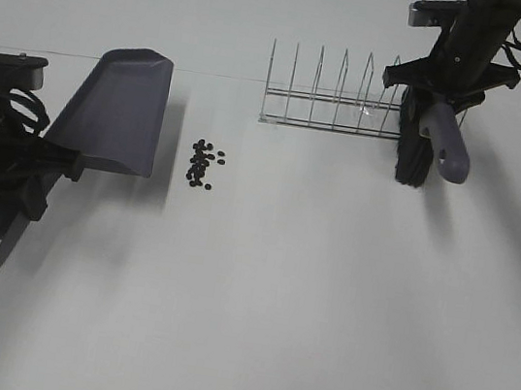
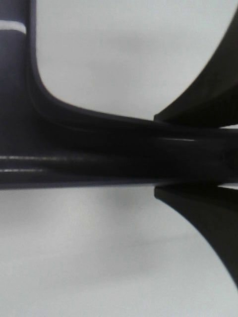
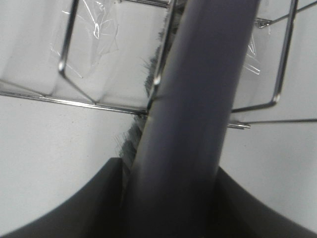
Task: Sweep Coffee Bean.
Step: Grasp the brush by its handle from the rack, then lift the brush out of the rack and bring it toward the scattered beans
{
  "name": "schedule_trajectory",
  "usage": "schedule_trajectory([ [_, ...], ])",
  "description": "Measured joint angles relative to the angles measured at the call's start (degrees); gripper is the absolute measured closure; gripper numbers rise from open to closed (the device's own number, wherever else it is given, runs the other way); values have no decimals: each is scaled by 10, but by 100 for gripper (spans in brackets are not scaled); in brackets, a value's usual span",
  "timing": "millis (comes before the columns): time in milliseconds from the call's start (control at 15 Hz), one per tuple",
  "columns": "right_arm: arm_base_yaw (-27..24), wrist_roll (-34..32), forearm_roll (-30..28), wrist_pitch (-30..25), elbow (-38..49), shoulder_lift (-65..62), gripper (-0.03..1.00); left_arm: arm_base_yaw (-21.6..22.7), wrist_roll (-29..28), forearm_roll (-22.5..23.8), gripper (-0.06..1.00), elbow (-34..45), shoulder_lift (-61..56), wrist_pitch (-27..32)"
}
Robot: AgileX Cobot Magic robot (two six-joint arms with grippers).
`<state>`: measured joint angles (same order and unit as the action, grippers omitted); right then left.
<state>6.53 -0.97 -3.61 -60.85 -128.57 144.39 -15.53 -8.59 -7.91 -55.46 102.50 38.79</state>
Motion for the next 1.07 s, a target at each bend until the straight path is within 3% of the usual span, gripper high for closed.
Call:
schedule_trajectory([
  [200, -4, -11, -17, 0, -2, 2, 67, 0, 0, -1, 68, 0, 0, 1],
  [667, -1, -10, -6, -91, -121, -7, 67, 0, 0, -1, 68, 0, 0, 2],
  [1067, -1, -5, 48, -96, -138, -116, 67, 0, 0, -1, 68, 0, 0, 13],
])
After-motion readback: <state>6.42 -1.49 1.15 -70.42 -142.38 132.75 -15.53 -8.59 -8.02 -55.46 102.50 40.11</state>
